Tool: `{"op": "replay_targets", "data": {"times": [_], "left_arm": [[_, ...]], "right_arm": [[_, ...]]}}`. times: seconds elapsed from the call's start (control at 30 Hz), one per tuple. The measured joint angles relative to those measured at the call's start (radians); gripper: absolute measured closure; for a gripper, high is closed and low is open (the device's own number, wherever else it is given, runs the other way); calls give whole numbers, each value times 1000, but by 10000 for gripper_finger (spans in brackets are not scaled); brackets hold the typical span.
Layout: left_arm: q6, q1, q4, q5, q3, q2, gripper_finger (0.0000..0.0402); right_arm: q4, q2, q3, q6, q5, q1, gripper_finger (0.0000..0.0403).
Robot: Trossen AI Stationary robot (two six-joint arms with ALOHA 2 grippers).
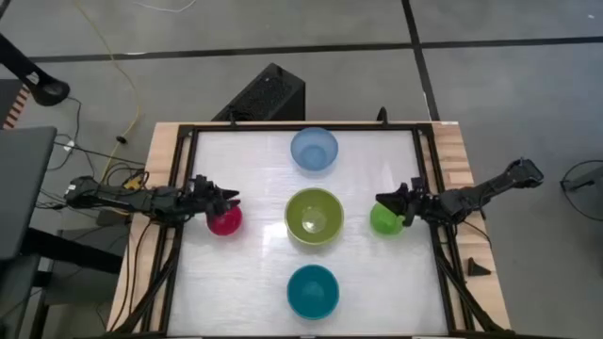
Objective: Nest bowls inside each other
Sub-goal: Stack the transparent blue bowl on top of the green bowl
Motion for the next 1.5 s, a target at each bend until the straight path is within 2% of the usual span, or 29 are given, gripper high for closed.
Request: {"op": "replay_targets", "data": {"times": [0.1, 0.3, 0.4, 0.53, 0.63, 0.7, 0.8, 0.9, 1.03, 1.17, 1.3, 1.43, 1.5], "left_arm": [[-266, 0, 0, -50, 3, 1, 132], [-555, 0, 28, -225, 5, 1, 132], [-642, 0, 29, -326, 6, 0, 132], [-651, 0, 26, -432, 6, 1, 132], [-733, 0, 29, -503, 8, 0, 132], [-760, 0, 38, -549, 8, 1, 132], [-765, 0, 45, -601, 9, 0, 132], [-785, 0, 60, -612, 9, 0, 132], [-771, 0, 103, -606, 10, 0, 132], [-686, 14, 198, -603, 10, 1, 132], [-398, 62, 445, -474, 10, 1, 132], [-90, 104, 761, -284, 14, 0, 132], [24, 115, 844, -214, 28, 0, 132]], "right_arm": [[61, 0, 0, 100, 6, -12, 291], [181, 0, 0, 199, 6, -56, 291], [188, 0, 0, 234, 3, -75, 291], [192, 0, 0, 227, 3, -96, 291], [248, 7, 1, 258, 58, -117, 291], [313, 23, 17, 203, 66, -155, 291], [435, 65, 110, -3, -82, -219, 291], [436, 142, 259, -157, -160, -277, 291], [257, 321, 506, -328, -225, -350, 291], [13, 546, 752, -457, -357, -422, 291], [-216, 760, 936, -527, -432, -482, 291], [-352, 958, 1080, -562, -525, -524, 283], [-374, 1041, 1160, -584, -581, -543, 273]]}}
